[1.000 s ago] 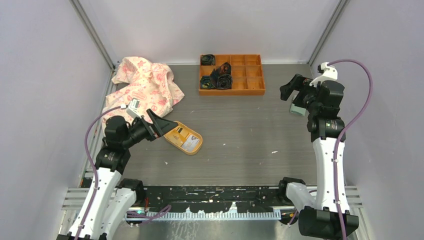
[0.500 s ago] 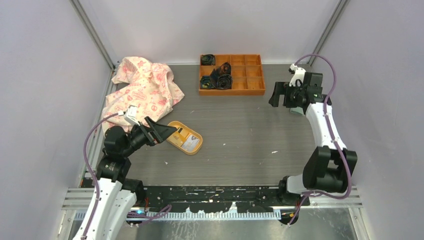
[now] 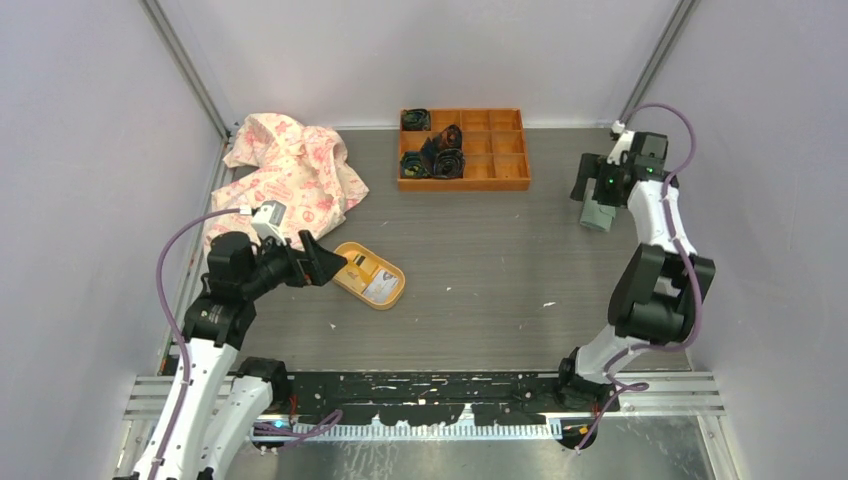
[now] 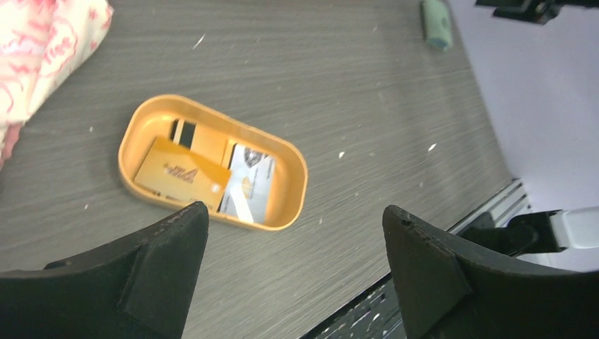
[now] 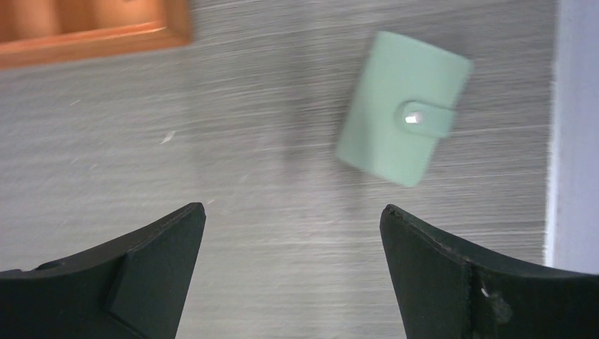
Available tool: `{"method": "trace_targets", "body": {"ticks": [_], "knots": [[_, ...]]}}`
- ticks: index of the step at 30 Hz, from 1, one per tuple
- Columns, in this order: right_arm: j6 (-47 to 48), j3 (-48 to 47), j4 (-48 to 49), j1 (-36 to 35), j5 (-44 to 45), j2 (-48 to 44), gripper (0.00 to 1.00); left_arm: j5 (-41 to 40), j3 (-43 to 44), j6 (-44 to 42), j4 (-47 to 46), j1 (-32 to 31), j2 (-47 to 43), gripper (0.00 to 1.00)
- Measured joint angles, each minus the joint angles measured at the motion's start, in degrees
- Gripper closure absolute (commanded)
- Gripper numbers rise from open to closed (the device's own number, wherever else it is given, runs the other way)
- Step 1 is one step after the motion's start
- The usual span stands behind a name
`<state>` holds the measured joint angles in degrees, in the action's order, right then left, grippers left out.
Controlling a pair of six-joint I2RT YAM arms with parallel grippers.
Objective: Put the credit cards into the card holder
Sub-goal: Move the card holder to the center of the board.
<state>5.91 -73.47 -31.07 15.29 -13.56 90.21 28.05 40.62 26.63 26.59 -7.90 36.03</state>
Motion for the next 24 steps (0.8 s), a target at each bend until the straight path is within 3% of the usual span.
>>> {"method": "trace_targets", "body": {"ticks": [7,17,24], "knots": [[-0.35,-5.09,-1.16,7.82,3.06,12.52,0.08,-2.38,-1.66,-3.19,2.21,-0.85,-0.59,0.08],[-3.26,-18.53,-4.17,8.63,1.55,27.45,0.16,-3.63,-1.66,-4.92,3.48,-2.64,-0.79,0.09],[-3.39,-26.03,-7.28,8.74,1.01,35.12,0.29,-4.15,-1.64,-5.11,3.8,-2.64,0.0,0.09]]}}
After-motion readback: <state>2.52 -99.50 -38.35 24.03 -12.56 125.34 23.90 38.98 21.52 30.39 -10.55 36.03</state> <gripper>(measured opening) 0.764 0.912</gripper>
